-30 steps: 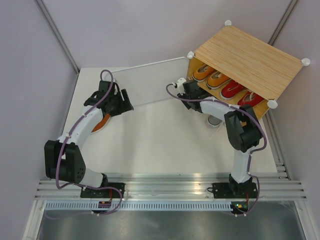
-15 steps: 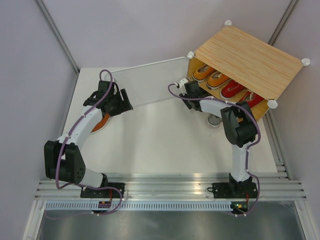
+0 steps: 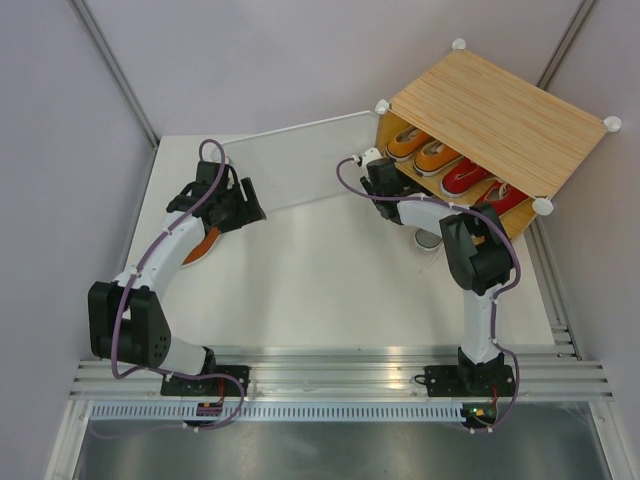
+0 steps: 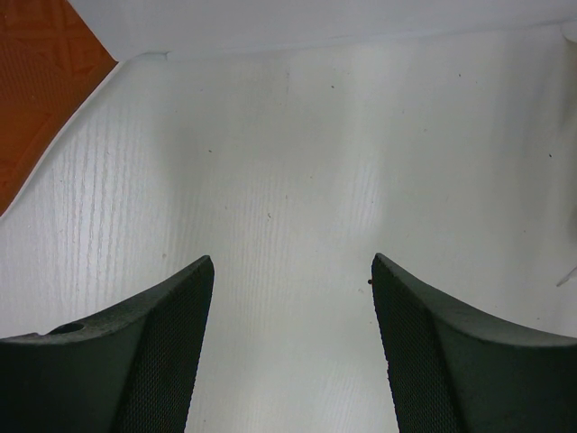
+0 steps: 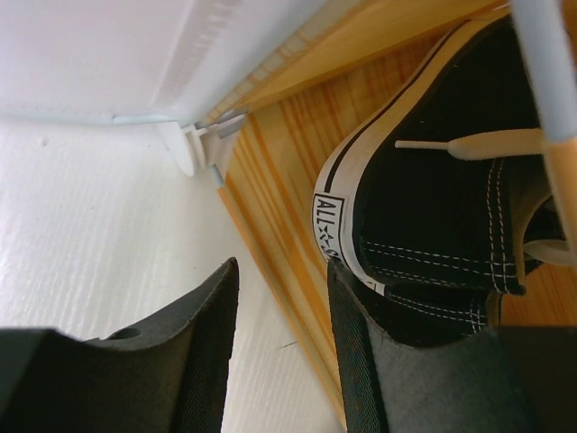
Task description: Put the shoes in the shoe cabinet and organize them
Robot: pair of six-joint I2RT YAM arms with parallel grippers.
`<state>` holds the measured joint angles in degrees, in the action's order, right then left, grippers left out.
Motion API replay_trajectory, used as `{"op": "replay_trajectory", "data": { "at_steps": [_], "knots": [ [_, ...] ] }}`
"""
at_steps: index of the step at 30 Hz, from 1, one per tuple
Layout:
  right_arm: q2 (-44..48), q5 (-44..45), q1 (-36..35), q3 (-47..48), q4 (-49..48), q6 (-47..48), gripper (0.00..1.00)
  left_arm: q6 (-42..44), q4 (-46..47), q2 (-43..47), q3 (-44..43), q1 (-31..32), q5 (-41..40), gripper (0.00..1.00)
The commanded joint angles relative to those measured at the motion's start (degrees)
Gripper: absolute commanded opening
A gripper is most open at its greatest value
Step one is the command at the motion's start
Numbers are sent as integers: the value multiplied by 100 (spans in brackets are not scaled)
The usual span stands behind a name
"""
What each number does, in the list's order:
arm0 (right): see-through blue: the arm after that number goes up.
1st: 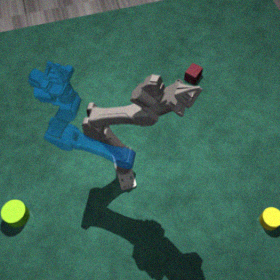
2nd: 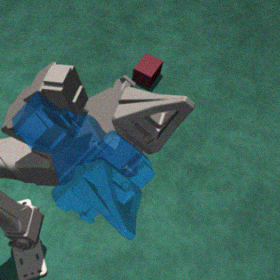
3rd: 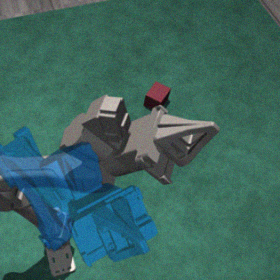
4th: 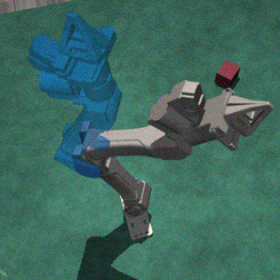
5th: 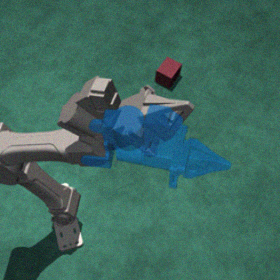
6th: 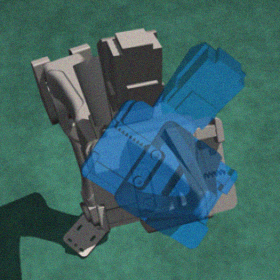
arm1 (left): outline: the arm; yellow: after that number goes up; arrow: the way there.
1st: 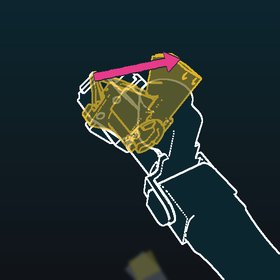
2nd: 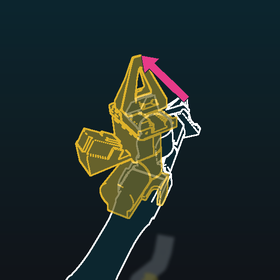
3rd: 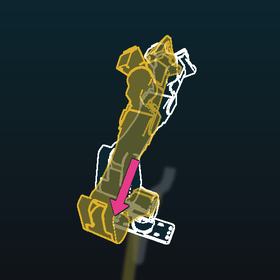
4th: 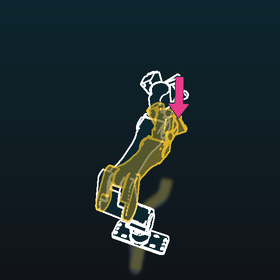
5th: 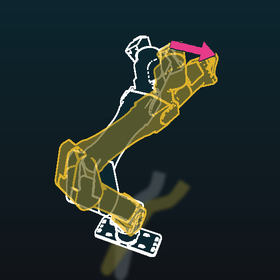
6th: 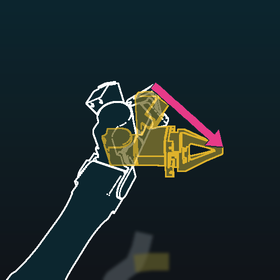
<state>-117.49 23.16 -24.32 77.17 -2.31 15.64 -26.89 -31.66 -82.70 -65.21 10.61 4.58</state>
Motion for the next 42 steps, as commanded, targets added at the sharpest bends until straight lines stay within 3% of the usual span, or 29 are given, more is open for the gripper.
{"op": "replay_trajectory", "data": {
  "at_steps": [1, 14, 22, 28, 33, 42],
  "knots": [
    [-177, 1050, 225, 211, -420, -60, 50, 123, -7, 227, 43, -33, -62, 75],
    [-371, -83, 287, 361, 512, -324, 50, 106, -7, 254, 52, -33, -45, 75],
    [393, -672, 164, 71, 538, -430, 50, 106, 2, 289, 61, -24, -45, 75],
    [868, -129, -3, -175, 398, -491, 50, 114, 2, 280, 52, -33, -27, 75],
    [1062, 1188, -3, -448, -68, -685, 45, 114, -7, 289, 43, -33, -10, 75],
    [772, 1858, 67, -343, -217, -589, 40, 114, -7, 307, 61, -33, -45, 75]
  ]
}}
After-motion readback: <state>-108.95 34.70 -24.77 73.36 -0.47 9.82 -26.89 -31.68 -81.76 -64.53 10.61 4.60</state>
